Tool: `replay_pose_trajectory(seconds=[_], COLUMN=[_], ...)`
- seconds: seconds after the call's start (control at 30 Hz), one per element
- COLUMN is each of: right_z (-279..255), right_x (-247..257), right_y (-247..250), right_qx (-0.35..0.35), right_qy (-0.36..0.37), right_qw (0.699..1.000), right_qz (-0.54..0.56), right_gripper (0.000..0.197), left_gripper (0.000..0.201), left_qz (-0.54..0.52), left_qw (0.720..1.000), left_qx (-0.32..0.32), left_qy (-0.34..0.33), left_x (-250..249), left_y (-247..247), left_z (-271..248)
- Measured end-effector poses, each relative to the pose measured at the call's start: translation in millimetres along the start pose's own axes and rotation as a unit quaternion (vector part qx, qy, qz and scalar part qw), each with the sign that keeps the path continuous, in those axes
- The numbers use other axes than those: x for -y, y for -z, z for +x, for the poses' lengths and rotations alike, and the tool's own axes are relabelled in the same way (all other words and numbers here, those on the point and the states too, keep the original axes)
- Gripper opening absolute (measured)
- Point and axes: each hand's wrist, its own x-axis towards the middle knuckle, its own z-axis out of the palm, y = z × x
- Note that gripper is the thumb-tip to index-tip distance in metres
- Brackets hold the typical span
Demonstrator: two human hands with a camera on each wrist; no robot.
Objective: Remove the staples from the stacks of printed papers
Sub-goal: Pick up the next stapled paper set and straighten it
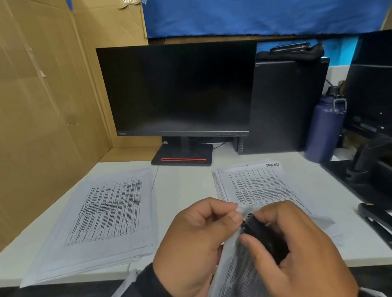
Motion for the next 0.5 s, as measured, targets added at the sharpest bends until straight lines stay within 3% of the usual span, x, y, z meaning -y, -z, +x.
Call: replay_pose_trajectory(seconds=[0.1, 0.27, 0.4, 0.5], right_z=[-1.5, -4.6, -8.5, -6.9], right_x=[2.7, -0.2, -13.2, -13.5], right_y=[-1.7, -4.6, -14.0, -14.6], right_qx=[0.000, -0.020, -0.068, -0.076], right_qy=[-0.003, -0.028, -0.088, -0.062], right_qw=[1.000, 0.999, 0.991, 0.995], right_qz=[-0.018, -0.013, 0.072, 0.029], right_gripper=[0.032, 0.030, 0.044, 0.035], left_gripper=[0.005, 0.032, 0.039, 0.032], left_qz=[0.026, 0.116, 0.105, 0.059], left_qw=[0.999, 0.990, 0.992, 0.996], left_qx=[-0.019, -0.028, -0.041, -0.053], left_qy=[-0.021, -0.070, -0.059, -0.038], left_x=[2.7, 12.7, 23.4, 29.7], left_y=[0.2, 6.6, 4.5, 2.8], left_z=[0.7, 5.0, 6.4, 7.2])
